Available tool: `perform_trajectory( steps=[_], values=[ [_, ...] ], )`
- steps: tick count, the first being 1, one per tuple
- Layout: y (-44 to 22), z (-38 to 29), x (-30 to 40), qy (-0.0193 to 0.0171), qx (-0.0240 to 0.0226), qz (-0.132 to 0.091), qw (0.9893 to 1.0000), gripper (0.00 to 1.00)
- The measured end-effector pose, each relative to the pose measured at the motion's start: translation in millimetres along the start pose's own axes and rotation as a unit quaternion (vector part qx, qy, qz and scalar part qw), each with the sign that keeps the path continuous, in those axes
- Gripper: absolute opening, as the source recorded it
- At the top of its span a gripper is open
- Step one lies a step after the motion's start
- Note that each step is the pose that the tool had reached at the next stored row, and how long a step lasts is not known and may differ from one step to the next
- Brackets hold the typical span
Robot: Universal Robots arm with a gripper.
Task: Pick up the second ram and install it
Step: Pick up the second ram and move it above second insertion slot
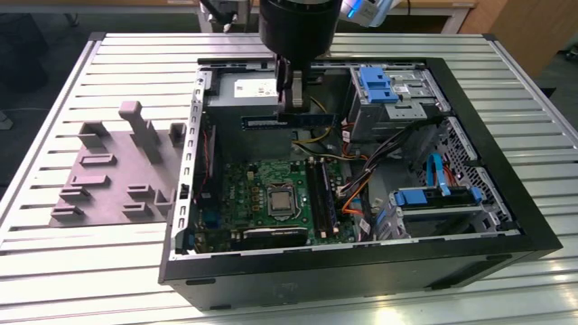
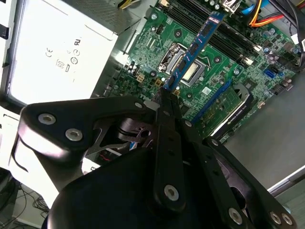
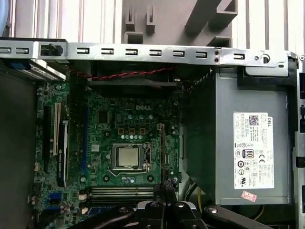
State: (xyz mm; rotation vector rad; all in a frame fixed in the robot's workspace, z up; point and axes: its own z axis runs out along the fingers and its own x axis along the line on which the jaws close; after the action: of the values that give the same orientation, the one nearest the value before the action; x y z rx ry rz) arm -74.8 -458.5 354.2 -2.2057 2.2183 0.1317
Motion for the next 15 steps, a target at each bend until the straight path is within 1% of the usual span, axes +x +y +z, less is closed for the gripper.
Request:
perform_trajectory(
  steps=[15],
  values=[
    [-1.5, 7.4, 4.8, 0.0, 0.0, 0.0, 1.0, 0.12]
  ],
)
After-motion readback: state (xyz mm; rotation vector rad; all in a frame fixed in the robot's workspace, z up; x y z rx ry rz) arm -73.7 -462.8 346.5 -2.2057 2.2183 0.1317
